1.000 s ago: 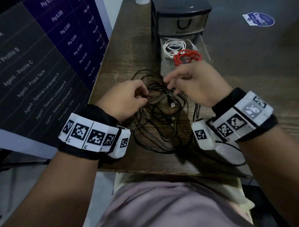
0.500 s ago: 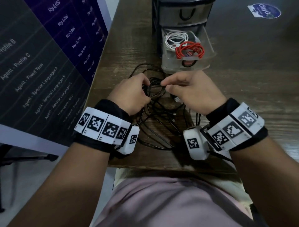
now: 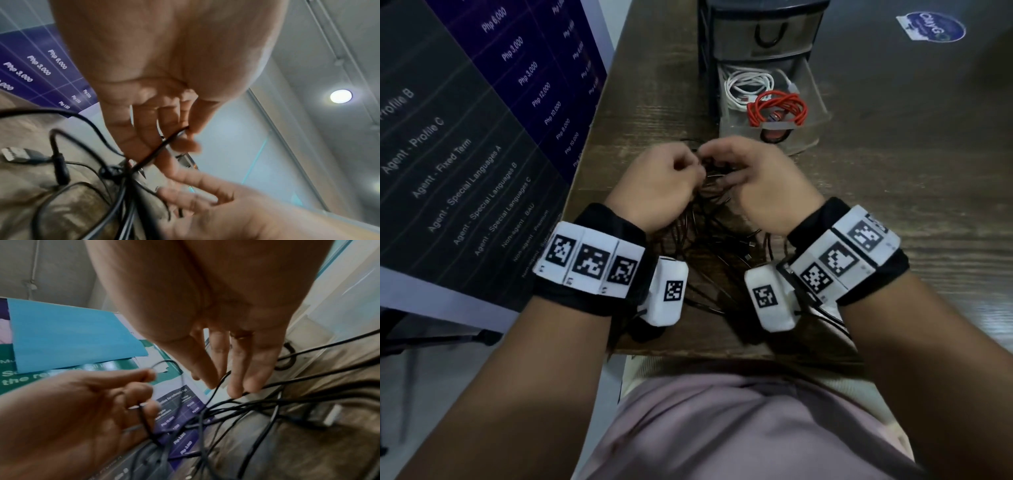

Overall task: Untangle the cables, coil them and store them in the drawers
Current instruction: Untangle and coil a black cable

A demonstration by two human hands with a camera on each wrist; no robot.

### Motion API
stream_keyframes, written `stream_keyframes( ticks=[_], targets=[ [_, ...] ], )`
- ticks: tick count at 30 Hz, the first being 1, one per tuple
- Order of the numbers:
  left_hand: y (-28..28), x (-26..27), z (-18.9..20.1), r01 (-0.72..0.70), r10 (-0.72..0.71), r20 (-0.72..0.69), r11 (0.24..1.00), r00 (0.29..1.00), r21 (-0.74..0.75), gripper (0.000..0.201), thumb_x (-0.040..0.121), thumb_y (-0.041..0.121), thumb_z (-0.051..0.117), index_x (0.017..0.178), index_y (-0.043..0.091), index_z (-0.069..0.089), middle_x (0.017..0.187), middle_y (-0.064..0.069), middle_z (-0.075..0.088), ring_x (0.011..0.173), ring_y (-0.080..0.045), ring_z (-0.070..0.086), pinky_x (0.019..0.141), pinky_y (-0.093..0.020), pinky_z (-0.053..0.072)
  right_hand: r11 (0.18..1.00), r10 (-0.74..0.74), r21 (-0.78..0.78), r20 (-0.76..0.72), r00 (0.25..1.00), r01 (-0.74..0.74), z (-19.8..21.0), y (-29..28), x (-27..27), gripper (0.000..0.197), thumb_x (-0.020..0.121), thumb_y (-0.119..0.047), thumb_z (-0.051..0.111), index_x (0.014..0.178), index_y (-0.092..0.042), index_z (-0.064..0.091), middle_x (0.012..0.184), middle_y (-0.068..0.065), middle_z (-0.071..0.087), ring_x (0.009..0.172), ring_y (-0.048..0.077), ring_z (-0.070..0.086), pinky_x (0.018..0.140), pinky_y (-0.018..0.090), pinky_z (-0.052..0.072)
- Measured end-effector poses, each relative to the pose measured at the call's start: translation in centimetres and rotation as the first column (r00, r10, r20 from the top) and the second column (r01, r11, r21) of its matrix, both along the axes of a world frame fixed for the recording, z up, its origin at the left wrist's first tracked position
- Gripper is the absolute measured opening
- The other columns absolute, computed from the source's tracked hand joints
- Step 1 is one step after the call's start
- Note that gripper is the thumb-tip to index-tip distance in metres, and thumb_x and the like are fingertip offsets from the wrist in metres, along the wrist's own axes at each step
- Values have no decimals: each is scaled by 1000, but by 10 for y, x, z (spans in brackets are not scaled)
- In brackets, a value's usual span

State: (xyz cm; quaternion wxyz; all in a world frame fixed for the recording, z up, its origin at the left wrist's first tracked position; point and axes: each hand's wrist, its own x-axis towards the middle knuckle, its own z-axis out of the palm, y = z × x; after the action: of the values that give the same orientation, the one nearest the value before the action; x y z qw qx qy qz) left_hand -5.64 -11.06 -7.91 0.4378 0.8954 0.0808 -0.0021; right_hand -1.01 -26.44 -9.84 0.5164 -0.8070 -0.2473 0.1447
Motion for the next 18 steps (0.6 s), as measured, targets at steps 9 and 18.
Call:
stream_keyframes(
  ticks=[9, 18],
  targets=[
    [15, -2, 11, -36, 208, 408, 920, 889, -391, 12, 100, 22, 46, 92, 21, 55, 71, -2, 49, 53, -11, 47, 62, -44, 51, 930, -109, -347, 43, 993, 117, 2, -21, 18, 5, 90, -25, 71, 94, -27, 72, 74, -14, 63, 64, -2, 54, 62, 12, 43],
    [25, -4, -1, -164, 272, 260, 914, 927, -371, 16, 96, 2, 49, 93, 18, 50, 73, 8, 58, 53, -10, 60, 52, -27, 48, 920, -390, 151, 315, 865, 361, 54, -41, 33, 16, 85, -39, 74, 88, -24, 76, 71, -16, 67, 58, -8, 57, 59, 10, 44]
  ],
)
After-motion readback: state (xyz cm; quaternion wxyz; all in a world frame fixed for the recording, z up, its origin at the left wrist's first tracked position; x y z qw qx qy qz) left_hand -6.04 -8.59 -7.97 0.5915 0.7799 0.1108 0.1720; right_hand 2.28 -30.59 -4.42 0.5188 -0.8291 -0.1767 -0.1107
